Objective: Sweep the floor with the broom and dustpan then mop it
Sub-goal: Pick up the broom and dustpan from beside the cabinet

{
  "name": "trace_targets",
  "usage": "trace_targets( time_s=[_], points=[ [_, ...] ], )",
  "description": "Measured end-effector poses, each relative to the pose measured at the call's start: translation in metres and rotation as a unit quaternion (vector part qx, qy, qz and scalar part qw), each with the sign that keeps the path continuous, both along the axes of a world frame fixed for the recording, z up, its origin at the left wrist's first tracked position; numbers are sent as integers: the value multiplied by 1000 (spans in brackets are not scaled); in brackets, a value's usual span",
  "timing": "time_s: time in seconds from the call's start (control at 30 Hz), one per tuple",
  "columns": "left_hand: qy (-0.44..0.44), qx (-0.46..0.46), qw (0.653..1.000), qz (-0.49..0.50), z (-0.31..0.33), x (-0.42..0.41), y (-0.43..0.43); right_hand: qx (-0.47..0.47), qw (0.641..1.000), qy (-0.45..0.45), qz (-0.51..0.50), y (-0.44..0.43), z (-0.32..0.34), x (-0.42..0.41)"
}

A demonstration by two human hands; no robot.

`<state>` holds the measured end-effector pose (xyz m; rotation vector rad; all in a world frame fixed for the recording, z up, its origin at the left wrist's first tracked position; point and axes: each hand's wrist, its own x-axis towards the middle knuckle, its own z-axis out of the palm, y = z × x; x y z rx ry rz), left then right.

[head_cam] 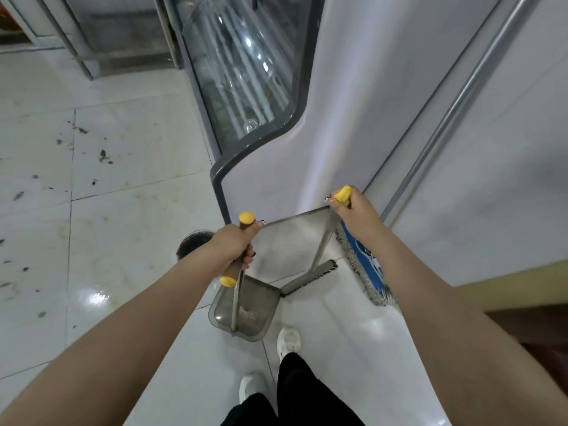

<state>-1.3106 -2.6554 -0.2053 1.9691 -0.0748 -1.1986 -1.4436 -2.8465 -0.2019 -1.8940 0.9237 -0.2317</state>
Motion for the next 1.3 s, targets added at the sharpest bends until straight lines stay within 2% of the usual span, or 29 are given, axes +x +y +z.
trace_targets(
  time_s=[0.13,0.3,0.4,0.53,0.6,0.67,0.73,0.8,0.9,1.03,1.2,1.3],
  points=[
    [-13,8,999,29,-5,-12,33,-12,999,-11,-43,31,-17,-15],
    [-27,16,996,78,-9,-24,62,-65,997,27,-16,43,-16,-25],
    [-15,14,994,107,-11,-39,73,-79,995,66,10,46,-14,-32],
    [-15,13,990,136,-11,-62,78,-87,980,163,70,47,-5,-42],
    [-17,8,989,147,-10,-73,80,-30,978,198,67,46,-2,-50],
    [-14,7,988,154,-9,-84,80,83,972,219,40,43,0,-58],
    [-14,12,987,161,-8,-97,81,222,951,213,12,43,4,-69],
    [-17,14,987,161,-8,-105,82,303,928,214,-5,42,10,-78],
    [-20,15,986,163,-9,-116,85,377,897,230,-16,43,20,-90],
    [-20,16,987,162,-10,-124,88,420,862,282,-27,47,9,-102],
    [-22,20,988,154,-8,-125,88,531,800,258,-108,55,-32,-100],
    [-19,23,987,158,-8,-126,91,564,777,247,-131,71,-53,-100]
  ],
)
